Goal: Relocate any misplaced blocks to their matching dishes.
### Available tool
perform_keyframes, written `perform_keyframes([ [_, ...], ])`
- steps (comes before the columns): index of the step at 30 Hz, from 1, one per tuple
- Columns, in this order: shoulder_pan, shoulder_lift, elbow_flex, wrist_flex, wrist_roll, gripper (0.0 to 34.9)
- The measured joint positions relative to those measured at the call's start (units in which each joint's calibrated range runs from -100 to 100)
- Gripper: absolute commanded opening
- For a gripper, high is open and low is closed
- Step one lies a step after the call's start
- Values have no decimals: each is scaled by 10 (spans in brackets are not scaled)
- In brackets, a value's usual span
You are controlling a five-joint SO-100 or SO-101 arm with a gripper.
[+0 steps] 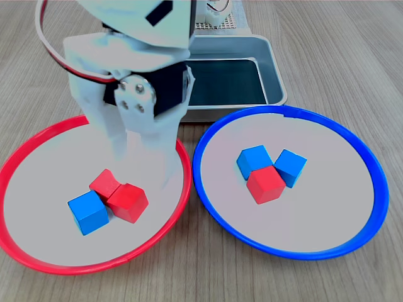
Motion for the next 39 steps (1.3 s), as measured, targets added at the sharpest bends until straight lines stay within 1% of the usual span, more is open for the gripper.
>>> perform_keyframes([
  [6, 6, 0, -29, 0, 0, 83],
  [10, 23, 0, -40, 0, -13, 82],
  [15, 45, 0, -52, 0, -36, 103],
  [18, 53, 5, -60, 2, -43, 122],
  [24, 65, 32, -74, 2, -48, 126],
  [39, 65, 90, -103, -16, -49, 125],
])
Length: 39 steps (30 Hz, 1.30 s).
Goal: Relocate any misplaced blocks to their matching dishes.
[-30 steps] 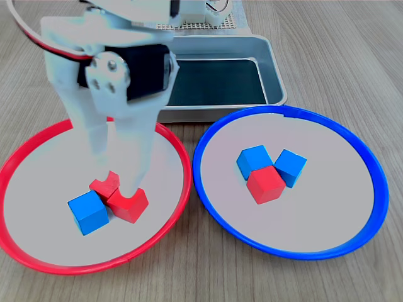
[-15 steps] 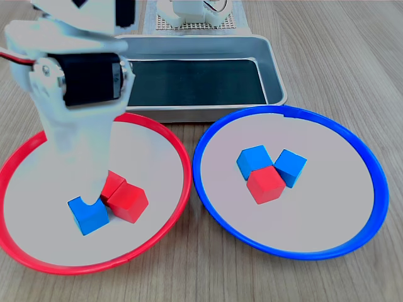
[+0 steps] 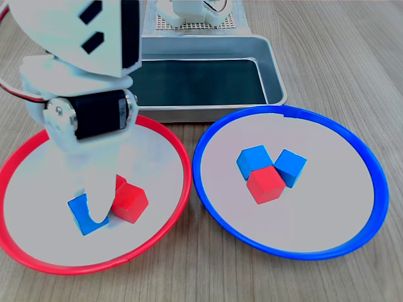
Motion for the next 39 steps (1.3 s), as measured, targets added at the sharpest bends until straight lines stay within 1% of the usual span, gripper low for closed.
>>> perform_keyframes([
  [4, -1, 18, -12, -6, 2, 122],
  [7, -1, 23, -16, -7, 4, 111],
  [10, -1, 29, -16, -7, 9, 89],
  [13, -1, 32, -16, -7, 14, 47],
  [15, -1, 32, -16, -7, 15, 27],
  [19, -1, 32, -16, -7, 16, 5],
  [25, -1, 32, -17, -6, 16, 4],
  [31, -19, -5, -5, 24, 5, 4],
  [34, -35, -54, 1, 46, -9, 4],
  [39, -88, -113, 5, 82, -44, 4],
])
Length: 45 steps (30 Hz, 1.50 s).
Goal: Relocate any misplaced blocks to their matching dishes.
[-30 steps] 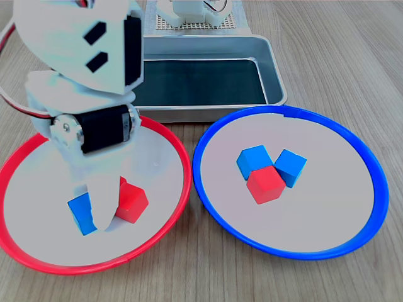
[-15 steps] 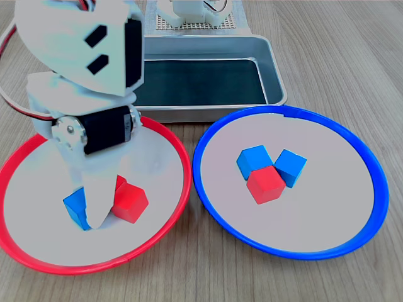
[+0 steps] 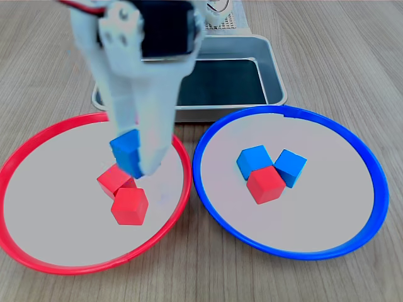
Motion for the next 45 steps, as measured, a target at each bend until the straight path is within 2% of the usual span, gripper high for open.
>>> perform_keyframes([
  [9, -109, -6, 16, -15, -42, 4],
  [17, -167, 5, 19, -59, -66, 4],
  [42, -210, 76, 48, -66, -65, 4],
  [45, -219, 76, 48, -66, -65, 29],
])
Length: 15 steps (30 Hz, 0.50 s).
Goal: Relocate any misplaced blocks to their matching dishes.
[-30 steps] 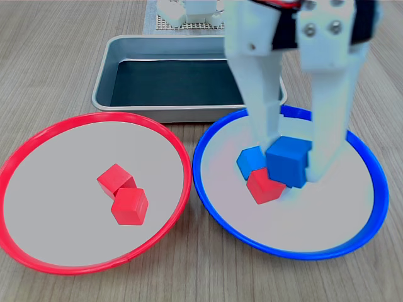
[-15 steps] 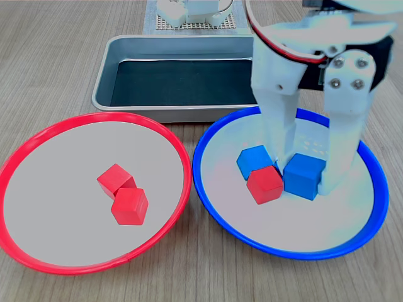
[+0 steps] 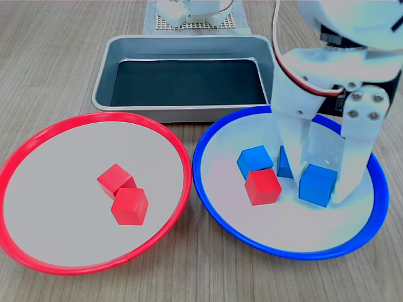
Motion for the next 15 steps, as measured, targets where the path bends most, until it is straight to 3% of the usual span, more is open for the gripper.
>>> perform_keyframes([
  [7, -3, 0, -1, 13, 0, 105],
  [15, -1, 0, -19, 42, 8, 118],
])
